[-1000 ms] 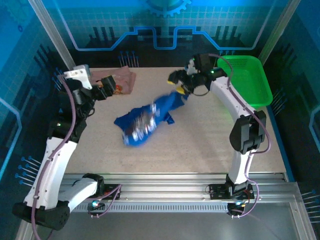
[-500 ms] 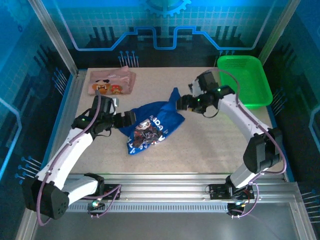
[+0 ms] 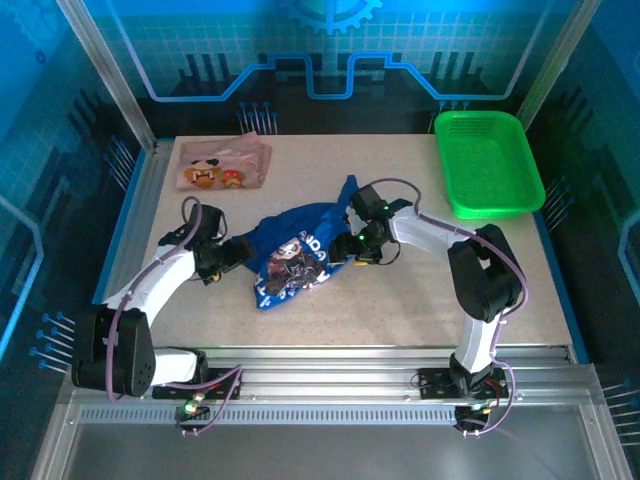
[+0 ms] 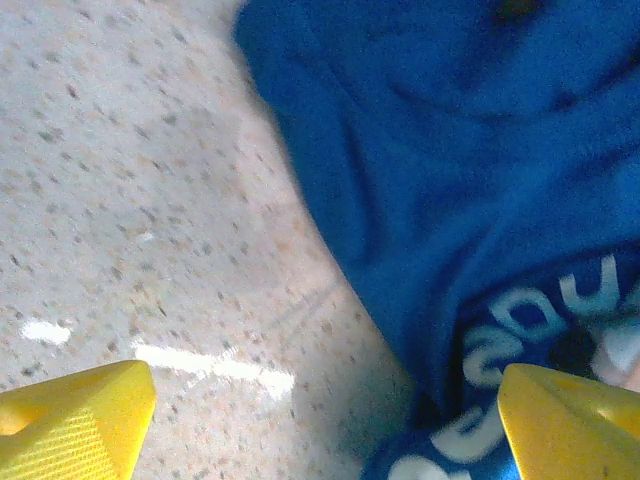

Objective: Fold and stack the t-shirts

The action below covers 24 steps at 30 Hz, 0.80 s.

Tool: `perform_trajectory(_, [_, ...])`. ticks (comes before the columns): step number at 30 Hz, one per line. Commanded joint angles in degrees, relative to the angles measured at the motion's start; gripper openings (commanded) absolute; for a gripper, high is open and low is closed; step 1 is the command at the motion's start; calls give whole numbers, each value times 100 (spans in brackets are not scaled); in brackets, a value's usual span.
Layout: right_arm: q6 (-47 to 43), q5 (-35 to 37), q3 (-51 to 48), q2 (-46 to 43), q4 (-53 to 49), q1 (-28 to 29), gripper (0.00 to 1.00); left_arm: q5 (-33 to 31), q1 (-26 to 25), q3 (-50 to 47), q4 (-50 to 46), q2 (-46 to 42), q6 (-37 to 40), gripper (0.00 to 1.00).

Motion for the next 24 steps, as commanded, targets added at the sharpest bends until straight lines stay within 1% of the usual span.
perform_trajectory(1, [180, 200, 90, 33, 268, 29, 69, -182, 226, -21, 535, 182, -286, 89])
perform_trajectory(4, [52, 54, 149, 50, 315, 156, 69, -86, 447, 62, 779, 484, -387, 86])
perform_trajectory(7, [-261, -164, 323, 36, 340, 402, 69, 54, 555, 233, 1020, 843, -416, 79])
perform_trajectory(10, [-748, -334, 661, 91, 192, 780, 69, 162, 573, 445, 1177, 1239, -445, 73])
perform_trajectory(13, [-1239, -366, 1076, 247, -49, 1220, 69, 301, 571, 620, 1409, 1635, -503, 68])
perform_trajectory(14, [-1379, -370, 1232, 330, -124, 1358, 70, 344, 573, 684, 1488, 1772, -522, 65])
perform_trajectory(17, [-1601, -292, 1580, 638, -326, 1648, 70, 483, 563, 838, 1679, 2096, -551, 58])
perform_trajectory(19, [-1627, 6, 1748, 875, -463, 1760, 70, 549, 568, 898, 1758, 2272, -544, 50])
perform_trajectory(24, [-1417, 936, 2156, 1381, -819, 1852, 70, 859, 559, 850, 1901, 2440, -478, 18])
